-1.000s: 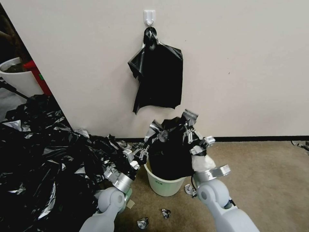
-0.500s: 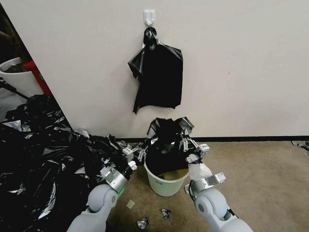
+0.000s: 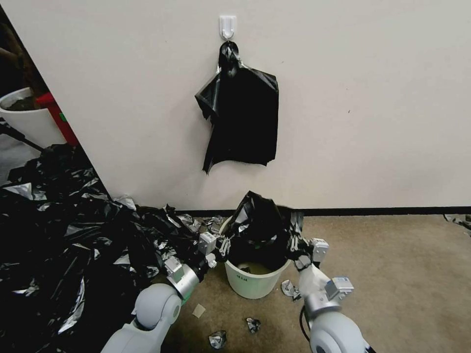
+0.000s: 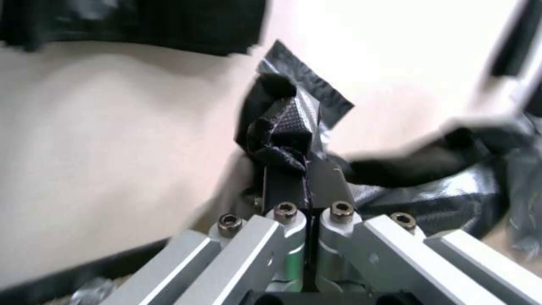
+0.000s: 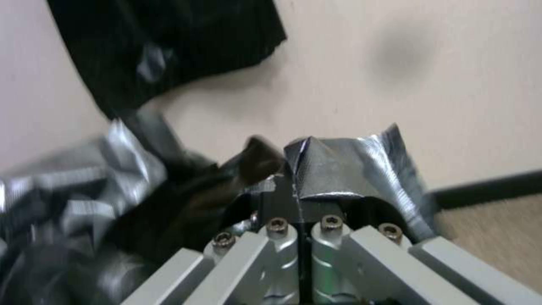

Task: Place a trash bag onto the trash bin.

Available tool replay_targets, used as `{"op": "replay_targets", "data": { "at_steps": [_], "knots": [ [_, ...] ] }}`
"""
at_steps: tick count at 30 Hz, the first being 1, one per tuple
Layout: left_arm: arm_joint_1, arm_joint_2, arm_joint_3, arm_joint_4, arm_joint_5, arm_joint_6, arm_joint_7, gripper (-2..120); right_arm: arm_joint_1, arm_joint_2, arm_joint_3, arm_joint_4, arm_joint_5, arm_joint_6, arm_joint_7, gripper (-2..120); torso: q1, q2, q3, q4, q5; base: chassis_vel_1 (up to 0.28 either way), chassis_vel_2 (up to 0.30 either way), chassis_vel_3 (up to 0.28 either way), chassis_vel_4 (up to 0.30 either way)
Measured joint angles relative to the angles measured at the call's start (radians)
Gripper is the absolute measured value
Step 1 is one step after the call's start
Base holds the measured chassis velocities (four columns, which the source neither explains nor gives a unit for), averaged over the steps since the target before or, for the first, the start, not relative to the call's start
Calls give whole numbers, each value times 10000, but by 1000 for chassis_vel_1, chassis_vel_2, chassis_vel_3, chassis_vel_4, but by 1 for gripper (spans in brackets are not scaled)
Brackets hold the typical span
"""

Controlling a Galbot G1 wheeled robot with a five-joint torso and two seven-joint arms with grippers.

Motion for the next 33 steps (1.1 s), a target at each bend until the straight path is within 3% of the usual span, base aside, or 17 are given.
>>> {"op": "replay_targets", "data": {
  "at_steps": [1, 2, 4, 8, 9, 12, 17, 25, 33],
  "knots": [
    [258, 187, 139, -857, -739, 857, -1280, 0, -235, -422, 3, 806, 209, -934, 470, 0, 0, 0, 0, -1, 0, 0, 0, 0, 0],
    [340, 264, 198, -1192, -1026, 1245, -1810, 0, -255, -563, 24, 1040, 253, -1189, 604, 0, 0, 1, 0, 0, -1, 0, 0, 0, 0],
    [363, 293, 215, -1306, -1107, 1375, -1972, 0, -256, -603, 34, 1097, 259, -1264, 644, 0, 0, 1, 0, 1, 0, 0, 0, 0, 0],
    [643, 762, 442, -2614, -1725, 3079, -3961, 0, -158, -1046, 90, 1528, 271, -1947, 993, 0, 0, 1, 0, 1, 0, 0, 0, 0, 0],
    [643, 762, 442, -2614, -1725, 3079, -3961, 0, -158, -1046, 90, 1528, 271, -1947, 993, 0, 0, 1, 0, 1, 0, 0, 0, 0, 0],
    [918, 1129, 600, -3194, -1616, 3681, -4833, 0, -201, -1313, 23, 1779, 343, -2549, 1293, 0, 0, 1, 0, 1, 1, 0, 0, 0, 0],
    [1257, 1308, 945, -3416, -1180, 3853, -5405, 0, -363, -1566, -101, 1978, 495, -3075, 1406, 0, 0, 1, 0, 1, 0, 0, 0, 0, 0],
    [1989, 1016, 1278, -3548, -126, 4022, -6339, 0, -677, -2097, -332, 2117, 571, -4106, 1449, 0, -1, 1, 0, 1, 1, 0, 0, 0, 0],
    [2221, 857, 1414, -3474, 58, 4460, -6628, 0, -889, -2493, -535, 2165, 650, -5104, 1805, 0, 0, 1, 0, 1, 1, 0, 0, 0, 0]
  ]
}}
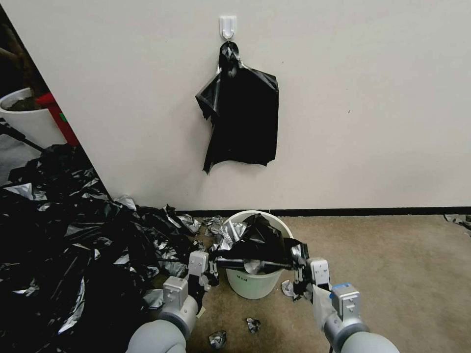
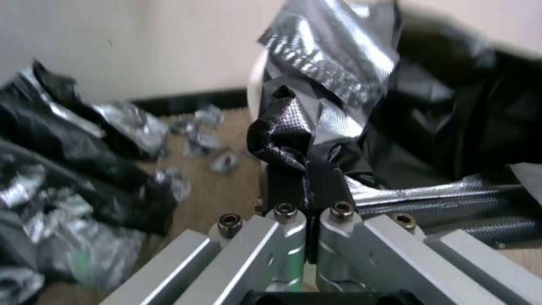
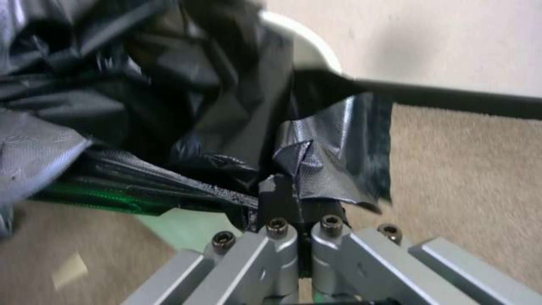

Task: Place a trash bag onto the trash bin.

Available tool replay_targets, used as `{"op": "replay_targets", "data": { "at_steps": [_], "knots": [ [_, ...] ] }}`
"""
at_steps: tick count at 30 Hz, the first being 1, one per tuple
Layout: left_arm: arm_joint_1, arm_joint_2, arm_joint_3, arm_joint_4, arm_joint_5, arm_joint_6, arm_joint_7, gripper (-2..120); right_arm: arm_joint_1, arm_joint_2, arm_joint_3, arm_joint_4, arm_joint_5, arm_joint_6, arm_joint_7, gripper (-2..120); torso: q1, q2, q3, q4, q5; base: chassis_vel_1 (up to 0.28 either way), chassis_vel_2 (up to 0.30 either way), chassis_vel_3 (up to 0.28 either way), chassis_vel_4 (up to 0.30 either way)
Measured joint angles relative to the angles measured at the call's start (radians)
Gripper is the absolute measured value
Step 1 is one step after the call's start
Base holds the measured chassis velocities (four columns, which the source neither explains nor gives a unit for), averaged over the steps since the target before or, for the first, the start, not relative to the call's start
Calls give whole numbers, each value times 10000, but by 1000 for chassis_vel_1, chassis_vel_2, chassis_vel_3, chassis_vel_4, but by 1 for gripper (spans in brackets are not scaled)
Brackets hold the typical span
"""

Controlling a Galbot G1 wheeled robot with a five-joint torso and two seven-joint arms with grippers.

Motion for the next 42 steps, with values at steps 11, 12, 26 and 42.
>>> {"op": "replay_targets", "data": {
  "at_steps": [11, 12, 26, 42],
  "knots": [
    [-532, -537, 609, 1295, 488, 670, -38, 0, 339, -27, -374, -912, -628, -189, -319, 0, 0, 0, 0, 0, -1, 0, 0, 0, 0],
    [-532, -537, 609, 1295, 488, 670, -38, 0, 339, -27, -374, -912, -628, -189, -319, 0, 0, 0, 0, 0, -1, 0, 0, 0, 0],
    [-1482, -902, 631, 2562, 542, 708, 96, 0, 1024, 530, -377, -2509, -1178, 104, -1048, 0, 0, 0, 1, -1, 0, 0, 0, 0, 0],
    [-1193, -817, 330, 2189, 129, 970, 223, 1, 586, 462, 35, -2106, -789, 511, -1342, 17, 0, 0, 1, 0, -2, 0, 0, 0, 0]
  ]
}}
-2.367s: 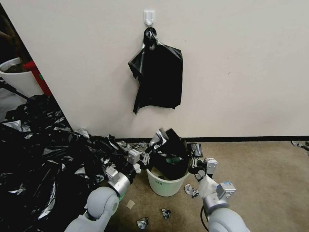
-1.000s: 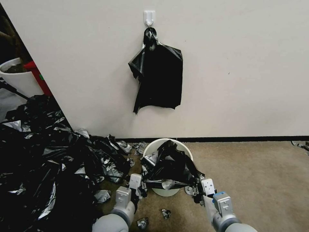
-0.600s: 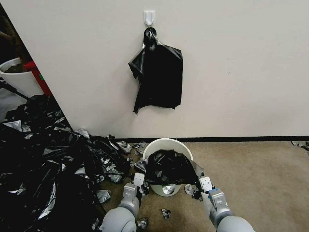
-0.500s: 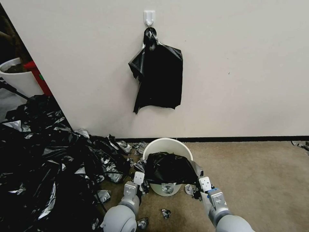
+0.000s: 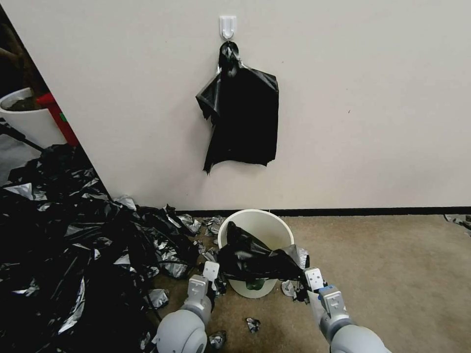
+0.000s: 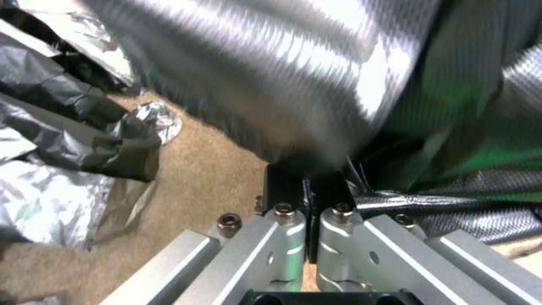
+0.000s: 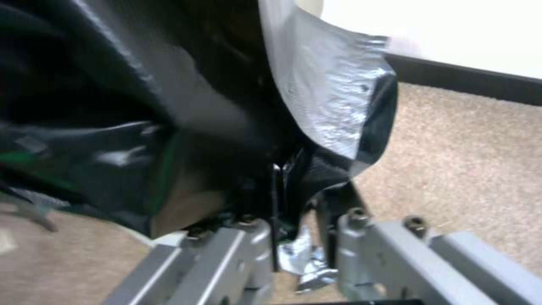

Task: Place a trash bag onto the trash bin.

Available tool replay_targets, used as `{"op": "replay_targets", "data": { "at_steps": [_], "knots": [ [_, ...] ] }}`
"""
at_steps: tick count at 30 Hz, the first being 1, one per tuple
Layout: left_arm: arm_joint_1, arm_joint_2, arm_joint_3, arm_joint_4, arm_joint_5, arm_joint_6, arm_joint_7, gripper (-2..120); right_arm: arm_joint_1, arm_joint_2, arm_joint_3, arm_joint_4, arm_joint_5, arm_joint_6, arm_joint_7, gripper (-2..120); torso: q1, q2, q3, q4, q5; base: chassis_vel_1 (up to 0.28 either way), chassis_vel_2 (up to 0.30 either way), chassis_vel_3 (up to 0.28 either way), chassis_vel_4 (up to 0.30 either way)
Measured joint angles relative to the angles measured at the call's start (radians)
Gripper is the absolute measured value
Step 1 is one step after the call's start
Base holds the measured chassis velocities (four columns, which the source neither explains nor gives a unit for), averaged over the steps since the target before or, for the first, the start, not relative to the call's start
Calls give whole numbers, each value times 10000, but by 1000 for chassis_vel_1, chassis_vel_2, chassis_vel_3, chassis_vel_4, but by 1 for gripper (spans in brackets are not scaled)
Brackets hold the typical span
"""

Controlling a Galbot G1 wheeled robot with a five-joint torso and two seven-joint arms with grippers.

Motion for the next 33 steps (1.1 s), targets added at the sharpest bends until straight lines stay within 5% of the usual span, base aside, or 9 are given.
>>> {"op": "replay_targets", "data": {
  "at_steps": [8, 20, 23, 28, 33],
  "knots": [
    [707, 721, -671, -1315, -276, 652, 82, 34, -1388, -697, 393, 1777, 752, 240, 703, 48, 0, 0, -1, 0, 0, 0, 0, 0, 0],
    [1377, 984, -997, -2148, -34, 621, 309, 74, -2419, -891, 560, 2866, 732, 1274, 1138, 86, 0, 0, -1, 0, -1, 0, 0, 0, 0],
    [1673, 1005, -1447, -2531, 402, -361, 945, 90, -1926, -507, 773, 3128, 179, 2192, 544, 99, 0, 0, 0, -1, 0, 0, 0, 0, 0],
    [1912, 922, -2117, -2545, 1045, -1786, 2083, 99, -141, -51, 1232, 2222, 843, 2777, -670, 100, 0, 0, -1, -1, 2, 0, 0, 0, 0],
    [2036, 722, -2678, -2537, 1099, -2581, 2850, 100, 1875, 186, 1244, 865, 1976, 1958, -1523, 100, 0, 0, 0, 1, 2, 0, 0, 0, 0]
  ]
}}
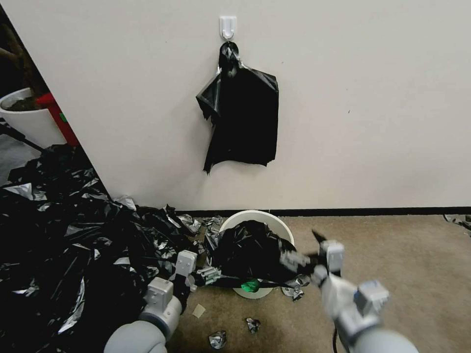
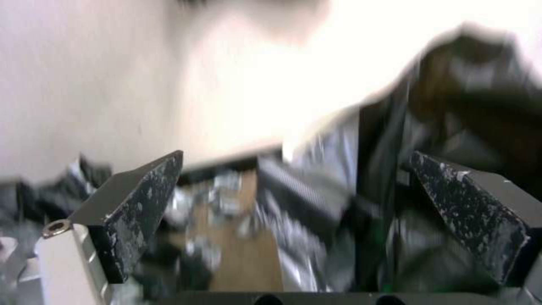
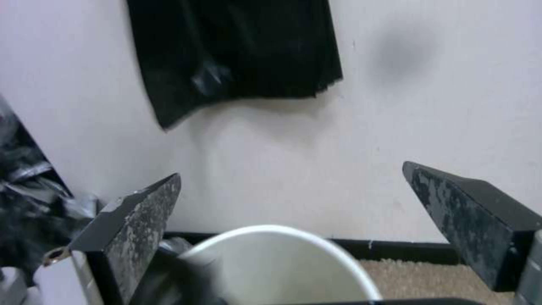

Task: Place a trash bag onto the trash bin.

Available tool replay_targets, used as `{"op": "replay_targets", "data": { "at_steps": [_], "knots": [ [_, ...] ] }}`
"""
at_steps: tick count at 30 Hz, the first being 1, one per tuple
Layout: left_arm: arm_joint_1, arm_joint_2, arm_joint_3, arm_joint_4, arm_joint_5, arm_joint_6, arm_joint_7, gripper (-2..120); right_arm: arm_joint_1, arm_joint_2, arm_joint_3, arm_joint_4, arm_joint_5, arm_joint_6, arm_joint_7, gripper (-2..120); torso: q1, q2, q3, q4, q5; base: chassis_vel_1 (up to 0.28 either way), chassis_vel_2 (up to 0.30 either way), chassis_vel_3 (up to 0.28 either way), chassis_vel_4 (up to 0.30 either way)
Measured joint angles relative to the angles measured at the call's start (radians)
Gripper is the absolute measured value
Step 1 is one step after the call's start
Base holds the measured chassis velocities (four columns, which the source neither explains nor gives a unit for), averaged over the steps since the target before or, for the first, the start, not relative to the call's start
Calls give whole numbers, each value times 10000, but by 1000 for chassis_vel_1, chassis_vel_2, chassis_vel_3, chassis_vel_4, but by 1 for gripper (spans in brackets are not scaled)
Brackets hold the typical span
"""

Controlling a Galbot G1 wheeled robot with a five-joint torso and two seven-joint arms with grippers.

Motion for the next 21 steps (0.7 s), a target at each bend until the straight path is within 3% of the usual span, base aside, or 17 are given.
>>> {"op": "replay_targets", "data": {
  "at_steps": [1, 3, 4, 6, 7, 10, 15, 19, 21],
  "knots": [
    [41, -251, -439, 0, 21, -795, 667, 100, 1076, 103, -21, -910, 626, -1029, -507, 100, -1, 0, 1, 3, 0, 0, 0, 0, 0],
    [42, -356, -616, 0, 29, -1066, 895, 100, 1483, 147, -50, -1319, 793, -1404, -773, 100, 0, 0, 1, 1, -1, 0, 0, 0, 0],
    [30, -602, -1017, -3, 35, -1595, 1470, 100, 2281, 221, -141, -2305, 940, -2060, -1443, 100, 0, 0, 2, 3, -1, 0, 0, 0, 0],
    [-64, -858, -1572, -99, -85, -1948, 2009, 100, 3269, 299, -336, -3475, 914, -2849, -2657, 100, 0, -1, 1, 1, 0, 0, 0, 0, 0],
    [-64, -858, -1572, -99, -85, -1948, 2009, 100, 3269, 299, -336, -3475, 914, -2849, -2657, 100, 0, -1, 1, 1, 0, 0, 0, 0, 0],
    [-267, -937, -2205, -217, -553, -1906, 2025, 100, 4134, 340, -652, -4660, 101, -3646, -4360, 100, 0, 0, 2, -1, -4, 0, 0, 0, 0],
    [-380, -895, -2788, -334, -1097, -1505, 1607, 100, 4862, 527, -948, -5969, -1722, -3757, -6603, 100, 0, -1, 1, -1, -2, 0, 0, 0, 0],
    [-380, -939, -2891, -372, -1188, -1359, 1388, 100, 5134, 620, -1115, -6430, -2182, -3705, -7006, 92, 0, -1, 1, -2, 0, 0, 0, 0, 0],
    [-386, -1048, -2863, -425, -1281, -1106, 1045, 100, 5451, 742, -1340, -6861, -2548, -3667, -7370, 78, 0, -1, 1, -1, -1, 0, 0, 0, 0]
  ]
}}
